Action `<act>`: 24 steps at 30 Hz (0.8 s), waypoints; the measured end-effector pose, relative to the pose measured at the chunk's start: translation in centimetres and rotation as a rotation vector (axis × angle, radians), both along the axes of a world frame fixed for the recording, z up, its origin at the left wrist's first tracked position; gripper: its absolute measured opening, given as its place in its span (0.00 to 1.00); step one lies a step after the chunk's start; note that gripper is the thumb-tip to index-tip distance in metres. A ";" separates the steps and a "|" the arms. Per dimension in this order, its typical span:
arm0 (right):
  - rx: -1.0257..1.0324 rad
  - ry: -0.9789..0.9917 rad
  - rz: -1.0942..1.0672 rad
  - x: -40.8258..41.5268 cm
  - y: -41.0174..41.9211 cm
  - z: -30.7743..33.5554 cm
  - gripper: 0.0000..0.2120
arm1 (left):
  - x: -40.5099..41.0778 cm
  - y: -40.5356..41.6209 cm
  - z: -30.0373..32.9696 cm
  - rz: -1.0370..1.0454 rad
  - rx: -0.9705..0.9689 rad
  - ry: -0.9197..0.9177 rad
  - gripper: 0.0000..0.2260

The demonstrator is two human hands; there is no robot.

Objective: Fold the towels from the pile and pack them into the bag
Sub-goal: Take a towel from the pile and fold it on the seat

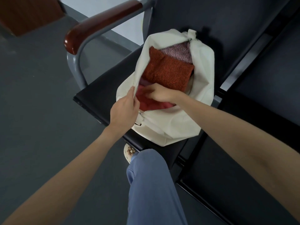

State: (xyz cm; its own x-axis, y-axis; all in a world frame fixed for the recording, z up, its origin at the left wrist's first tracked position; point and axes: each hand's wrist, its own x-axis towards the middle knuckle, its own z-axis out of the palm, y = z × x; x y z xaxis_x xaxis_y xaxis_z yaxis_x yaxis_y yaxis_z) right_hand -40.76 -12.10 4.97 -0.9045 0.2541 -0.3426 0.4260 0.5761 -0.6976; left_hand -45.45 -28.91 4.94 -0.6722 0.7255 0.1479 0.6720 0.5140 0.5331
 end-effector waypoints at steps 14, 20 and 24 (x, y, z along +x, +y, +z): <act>0.239 0.094 -0.448 22.9 1.4 8.7 0.20 | 9.3 2.3 7.5 -0.155 0.010 0.014 0.20; 0.213 -0.075 -0.687 42.0 -0.2 8.0 0.22 | 20.3 6.8 9.3 -0.477 -0.038 0.066 0.24; 0.216 -0.112 -0.923 53.6 -2.2 7.6 0.21 | 29.7 9.9 9.1 -0.672 -0.095 0.088 0.26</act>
